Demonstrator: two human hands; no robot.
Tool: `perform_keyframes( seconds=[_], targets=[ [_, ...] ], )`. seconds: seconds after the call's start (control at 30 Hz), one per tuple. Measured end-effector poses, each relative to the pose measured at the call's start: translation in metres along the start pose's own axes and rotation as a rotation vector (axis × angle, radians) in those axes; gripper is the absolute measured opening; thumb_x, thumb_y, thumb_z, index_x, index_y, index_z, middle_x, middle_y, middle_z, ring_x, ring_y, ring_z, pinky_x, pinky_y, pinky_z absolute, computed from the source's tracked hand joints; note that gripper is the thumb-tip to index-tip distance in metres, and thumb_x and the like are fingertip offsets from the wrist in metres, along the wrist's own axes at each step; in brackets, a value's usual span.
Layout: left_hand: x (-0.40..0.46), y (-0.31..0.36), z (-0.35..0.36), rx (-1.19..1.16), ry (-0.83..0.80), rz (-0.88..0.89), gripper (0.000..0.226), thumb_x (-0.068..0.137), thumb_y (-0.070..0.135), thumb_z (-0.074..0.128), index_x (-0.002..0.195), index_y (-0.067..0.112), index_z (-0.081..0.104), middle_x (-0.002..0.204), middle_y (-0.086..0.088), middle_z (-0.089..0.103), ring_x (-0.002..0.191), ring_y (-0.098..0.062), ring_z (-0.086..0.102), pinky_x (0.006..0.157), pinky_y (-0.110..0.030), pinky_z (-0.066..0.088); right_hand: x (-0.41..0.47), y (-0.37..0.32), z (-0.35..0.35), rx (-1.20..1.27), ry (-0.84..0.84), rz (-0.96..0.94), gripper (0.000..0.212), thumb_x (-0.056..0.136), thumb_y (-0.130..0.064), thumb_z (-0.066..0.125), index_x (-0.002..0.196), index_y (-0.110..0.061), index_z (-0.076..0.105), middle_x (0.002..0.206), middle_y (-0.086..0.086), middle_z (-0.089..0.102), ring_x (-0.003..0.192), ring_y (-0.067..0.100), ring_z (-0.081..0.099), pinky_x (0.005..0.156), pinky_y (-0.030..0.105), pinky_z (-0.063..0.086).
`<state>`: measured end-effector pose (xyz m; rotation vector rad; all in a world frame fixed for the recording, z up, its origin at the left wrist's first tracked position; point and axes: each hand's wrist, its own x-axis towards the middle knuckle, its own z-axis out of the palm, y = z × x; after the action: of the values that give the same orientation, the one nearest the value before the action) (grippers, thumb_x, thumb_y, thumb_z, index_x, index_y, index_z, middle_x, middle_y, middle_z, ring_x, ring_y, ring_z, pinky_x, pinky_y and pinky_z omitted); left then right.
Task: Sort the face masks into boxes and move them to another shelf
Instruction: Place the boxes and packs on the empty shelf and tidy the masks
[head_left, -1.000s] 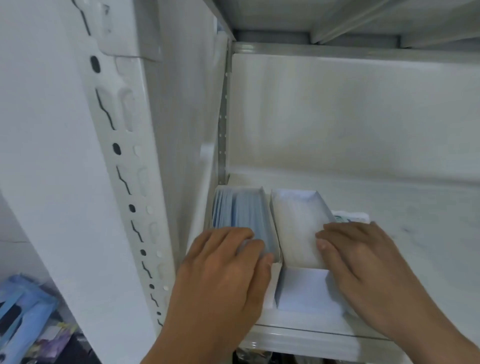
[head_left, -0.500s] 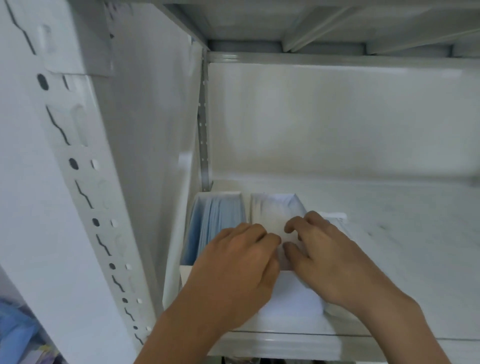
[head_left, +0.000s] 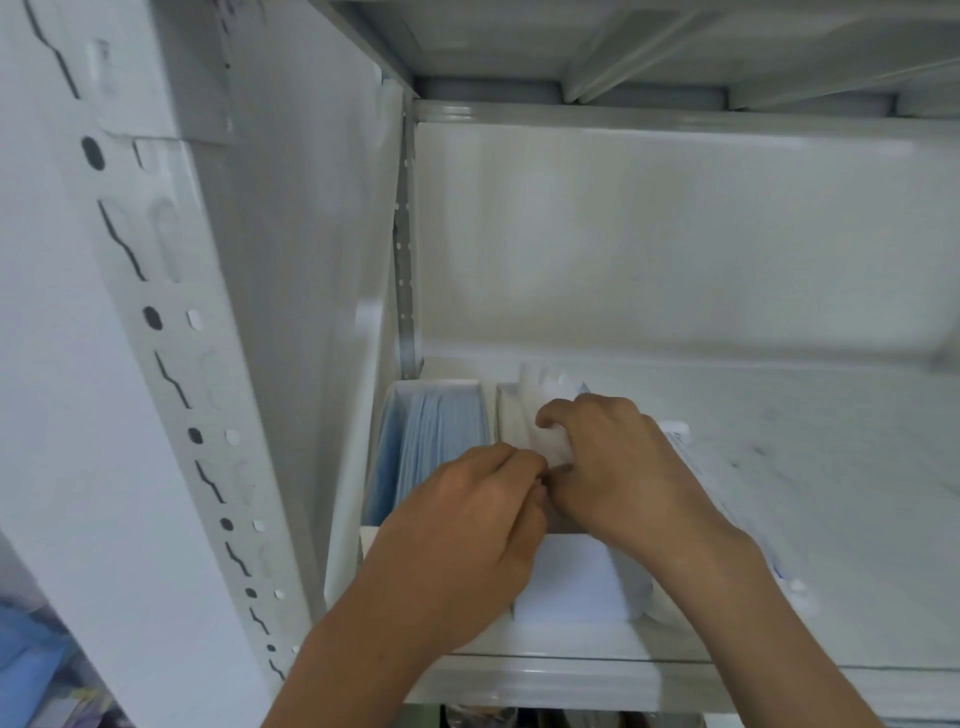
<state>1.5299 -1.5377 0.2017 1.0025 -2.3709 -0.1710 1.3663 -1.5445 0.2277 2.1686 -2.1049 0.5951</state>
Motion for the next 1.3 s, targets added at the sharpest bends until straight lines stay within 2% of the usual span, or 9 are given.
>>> perform_keyframes(
  seconds=[0.13,0.23,0.33,0.43,0.57,0.67,0.9,1.1,1.3],
  targets=[
    [0.000,-0.001,-0.001,-0.042,-0.012,-0.003,0.039,0.093,0.026,0.028,0.119,0.021,0.056,0.108,0.008,0.061,0.089,-0.010,0.059,0.079,-0.027,0.053,-0.008,-0.008,-0.001,0.142,-0.070,-0.089,0.009,0.081,-0.021,0.061,0.087,-0.025,0.056,0.077,-0.003,0.060,0.077,0.025,0.058,0.068,0.040,0.053],
    [0.000,-0.002,-0.002,-0.067,-0.012,0.014,0.035,0.095,0.019,0.034,0.121,0.021,0.057,0.111,0.008,0.062,0.089,-0.009,0.060,0.079,-0.025,0.053,-0.015,-0.005,-0.005,0.184,-0.195,-0.108,0.046,0.097,-0.032,0.049,0.143,-0.034,0.041,0.108,0.000,0.068,0.096,0.028,0.064,0.086,0.048,0.053],
    [-0.001,-0.004,-0.002,-0.060,-0.017,0.034,0.040,0.097,0.022,0.033,0.131,0.024,0.054,0.116,0.009,0.063,0.091,-0.008,0.061,0.078,-0.023,0.053,-0.026,0.007,-0.012,0.183,-0.050,-0.132,0.066,0.101,-0.037,0.044,0.156,-0.048,0.010,0.121,-0.006,0.063,0.099,0.015,0.063,0.088,0.034,0.052],
    [0.001,-0.004,0.000,-0.010,-0.001,0.049,0.036,0.102,0.022,0.040,0.135,0.024,0.055,0.124,0.009,0.065,0.100,-0.007,0.061,0.085,-0.012,0.045,-0.037,0.020,-0.018,0.222,0.062,-0.114,0.068,0.098,-0.020,0.044,0.155,-0.047,0.017,0.114,-0.014,0.060,0.097,0.008,0.059,0.080,0.014,0.048],
    [0.007,0.006,0.005,0.129,-0.052,0.097,0.043,0.101,0.029,0.037,0.139,0.022,0.057,0.140,0.003,0.062,0.133,-0.017,0.053,0.115,-0.033,0.033,-0.041,0.026,-0.015,0.148,0.047,-0.073,0.051,0.085,0.002,0.041,0.131,-0.017,0.055,0.105,0.001,0.066,0.094,0.023,0.063,0.079,0.044,0.055],
    [0.010,0.007,0.007,0.212,-0.155,0.090,0.052,0.101,0.039,0.018,0.134,0.028,0.057,0.137,0.009,0.061,0.133,-0.014,0.049,0.121,-0.040,0.028,-0.045,0.021,-0.010,-0.014,0.019,-0.016,0.022,0.086,-0.005,0.042,0.099,-0.014,0.057,0.095,0.000,0.062,0.094,0.022,0.055,0.074,0.040,0.051],
    [0.010,0.001,0.005,0.181,-0.127,0.087,0.042,0.106,0.040,0.018,0.106,0.032,0.060,0.106,0.016,0.056,0.104,-0.004,0.049,0.102,-0.028,0.036,-0.042,0.013,-0.007,-0.262,-0.124,-0.093,0.010,0.094,-0.015,0.038,0.097,-0.020,0.046,0.096,-0.001,0.064,0.127,0.024,0.043,0.126,0.038,0.007],
    [0.009,-0.001,0.003,0.036,-0.081,0.104,0.029,0.107,0.030,0.034,0.108,0.026,0.063,0.105,0.012,0.060,0.096,-0.004,0.053,0.095,-0.020,0.039,-0.026,-0.003,-0.015,-0.003,-0.301,-0.126,0.017,0.094,-0.011,0.042,0.108,-0.015,0.048,0.089,0.005,0.055,0.088,0.031,0.057,0.080,0.053,0.052],
    [0.008,-0.006,0.001,0.053,-0.062,0.040,0.028,0.105,0.023,0.036,0.091,0.020,0.059,0.094,0.007,0.057,0.084,-0.009,0.052,0.073,-0.015,0.031,0.001,0.003,-0.012,0.146,-0.373,0.024,0.045,0.094,-0.030,0.054,0.135,-0.017,0.039,0.123,0.005,0.048,0.114,0.027,0.054,0.097,0.046,0.049]
  ],
)
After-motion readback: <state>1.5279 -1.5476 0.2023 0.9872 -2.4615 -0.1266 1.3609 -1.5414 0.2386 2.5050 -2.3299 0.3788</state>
